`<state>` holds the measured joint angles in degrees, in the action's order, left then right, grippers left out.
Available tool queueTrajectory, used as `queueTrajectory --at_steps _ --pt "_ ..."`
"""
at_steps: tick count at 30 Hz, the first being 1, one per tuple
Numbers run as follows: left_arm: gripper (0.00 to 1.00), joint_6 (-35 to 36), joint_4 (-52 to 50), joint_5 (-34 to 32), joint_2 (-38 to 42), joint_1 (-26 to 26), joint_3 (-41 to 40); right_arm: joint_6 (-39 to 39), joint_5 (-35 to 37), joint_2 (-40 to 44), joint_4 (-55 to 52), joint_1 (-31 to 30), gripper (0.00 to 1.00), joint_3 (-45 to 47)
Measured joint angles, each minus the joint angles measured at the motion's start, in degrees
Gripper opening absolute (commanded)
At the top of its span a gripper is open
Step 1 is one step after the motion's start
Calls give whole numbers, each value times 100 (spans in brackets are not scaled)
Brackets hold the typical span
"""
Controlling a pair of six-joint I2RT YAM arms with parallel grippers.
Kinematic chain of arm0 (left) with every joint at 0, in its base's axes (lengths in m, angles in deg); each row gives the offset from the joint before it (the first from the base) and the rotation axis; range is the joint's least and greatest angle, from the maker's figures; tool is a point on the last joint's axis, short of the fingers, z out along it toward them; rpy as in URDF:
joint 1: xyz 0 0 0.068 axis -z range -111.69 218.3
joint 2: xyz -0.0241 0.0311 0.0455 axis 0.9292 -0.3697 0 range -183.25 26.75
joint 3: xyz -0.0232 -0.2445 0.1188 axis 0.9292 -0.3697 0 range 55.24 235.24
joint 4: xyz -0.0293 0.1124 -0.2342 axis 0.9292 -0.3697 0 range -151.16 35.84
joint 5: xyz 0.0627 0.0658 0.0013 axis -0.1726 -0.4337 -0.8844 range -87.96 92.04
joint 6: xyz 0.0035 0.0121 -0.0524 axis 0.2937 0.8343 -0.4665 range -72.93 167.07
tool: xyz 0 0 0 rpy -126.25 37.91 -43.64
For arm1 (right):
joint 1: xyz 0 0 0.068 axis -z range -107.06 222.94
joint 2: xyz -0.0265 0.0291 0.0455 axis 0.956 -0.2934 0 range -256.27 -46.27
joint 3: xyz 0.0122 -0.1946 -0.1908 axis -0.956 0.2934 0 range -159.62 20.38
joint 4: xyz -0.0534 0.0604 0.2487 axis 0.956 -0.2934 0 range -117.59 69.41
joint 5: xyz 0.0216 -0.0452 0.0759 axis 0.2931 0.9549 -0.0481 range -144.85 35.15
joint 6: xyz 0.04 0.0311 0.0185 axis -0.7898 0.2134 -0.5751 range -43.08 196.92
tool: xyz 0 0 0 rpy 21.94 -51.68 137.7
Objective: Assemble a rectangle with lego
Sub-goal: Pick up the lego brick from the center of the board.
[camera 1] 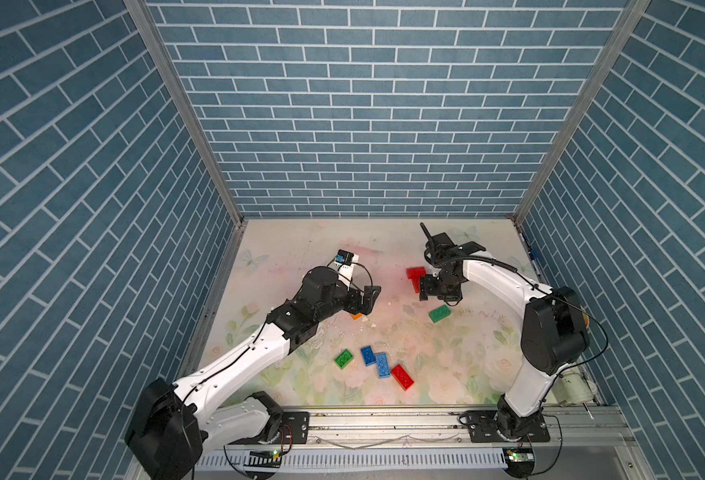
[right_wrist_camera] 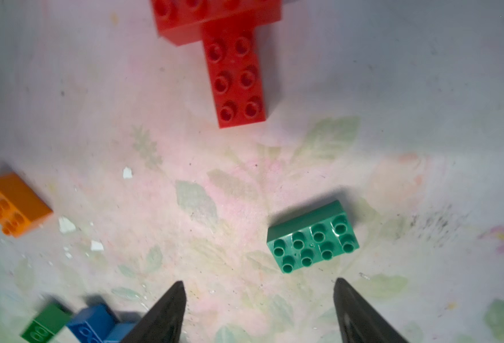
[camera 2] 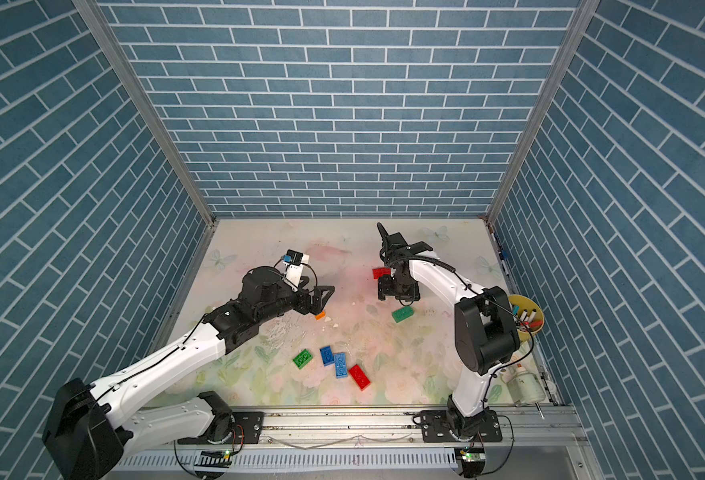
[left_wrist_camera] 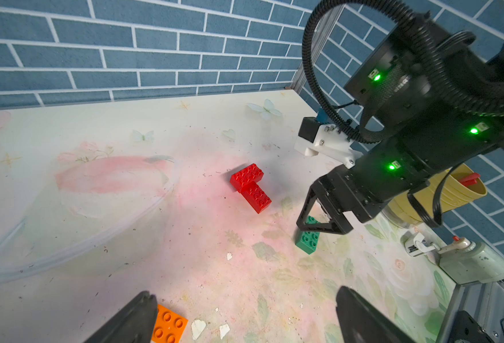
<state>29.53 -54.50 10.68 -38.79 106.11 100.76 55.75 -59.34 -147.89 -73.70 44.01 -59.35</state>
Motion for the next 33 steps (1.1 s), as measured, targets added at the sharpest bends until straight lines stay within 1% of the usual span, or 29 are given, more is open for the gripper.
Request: queueTrajectory --at_steps 3,5,9,12,13,14,19,21,23,24,26,28,33 --pt "100 28 0 -11 -11 0 0 752 68 -7 -20 -66 82 122" --pt "100 46 -2 -50 -11 0 0 1078 160 -42 -24 -63 84 175" --pt "100 68 -2 -96 -11 0 0 1593 446 -201 74 -61 91 273" --pt "100 85 -2 -96 -11 0 0 1825 619 -271 184 -31 95 468" --pt "100 90 -2 -94 -15 0 0 1884 660 -310 221 -20 98 533" --pt "100 90 -2 -94 -15 0 0 1952 691 -361 258 -2 99 581" --pt "100 109 -7 -92 -66 0 0 2155 789 -625 492 66 98 726" --pt "100 111 -7 -92 -70 0 0 2166 787 -662 562 76 96 758" --pt "100 118 -7 -94 -72 0 0 2164 785 -662 632 76 90 758" --pt "100 127 -7 -94 -79 0 0 2164 776 -662 684 81 86 758" --pt "100 133 -9 -94 -87 0 0 2149 772 -664 778 83 72 758" --pt "100 136 -9 -94 -98 0 0 2155 763 -664 863 83 64 769" --pt "100 140 -20 -96 -133 0 0 2094 741 -632 918 83 60 807"
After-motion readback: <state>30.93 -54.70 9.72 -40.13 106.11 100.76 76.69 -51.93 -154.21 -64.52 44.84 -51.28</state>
